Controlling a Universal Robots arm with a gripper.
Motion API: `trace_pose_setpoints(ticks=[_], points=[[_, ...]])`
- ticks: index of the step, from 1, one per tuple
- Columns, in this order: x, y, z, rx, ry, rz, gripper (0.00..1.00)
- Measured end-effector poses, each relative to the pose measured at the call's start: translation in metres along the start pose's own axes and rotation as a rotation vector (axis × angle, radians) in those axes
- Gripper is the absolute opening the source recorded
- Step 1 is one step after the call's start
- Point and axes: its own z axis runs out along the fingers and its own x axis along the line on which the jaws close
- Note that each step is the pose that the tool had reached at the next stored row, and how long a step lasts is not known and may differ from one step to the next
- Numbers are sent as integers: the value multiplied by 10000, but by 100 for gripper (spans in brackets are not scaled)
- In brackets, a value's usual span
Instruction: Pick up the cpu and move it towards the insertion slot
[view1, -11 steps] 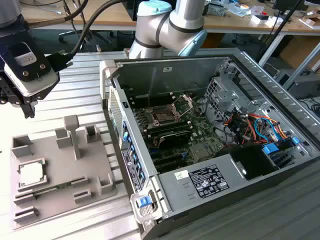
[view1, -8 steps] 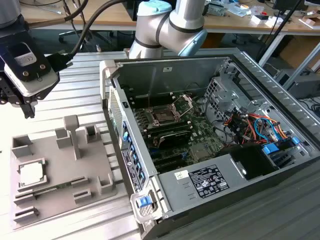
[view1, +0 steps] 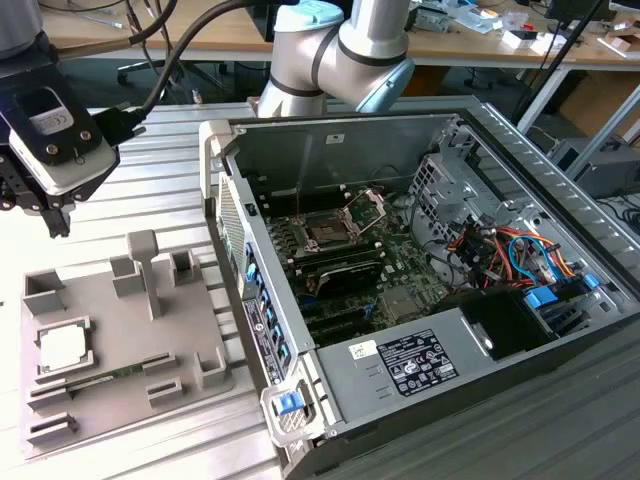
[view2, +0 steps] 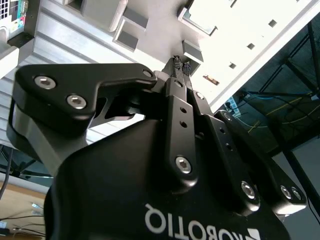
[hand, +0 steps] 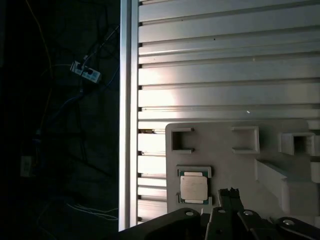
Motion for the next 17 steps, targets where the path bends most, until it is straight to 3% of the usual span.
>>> trace_pose_setpoints(ticks=[17], points=[[0,-1,38,0,0,0,11]])
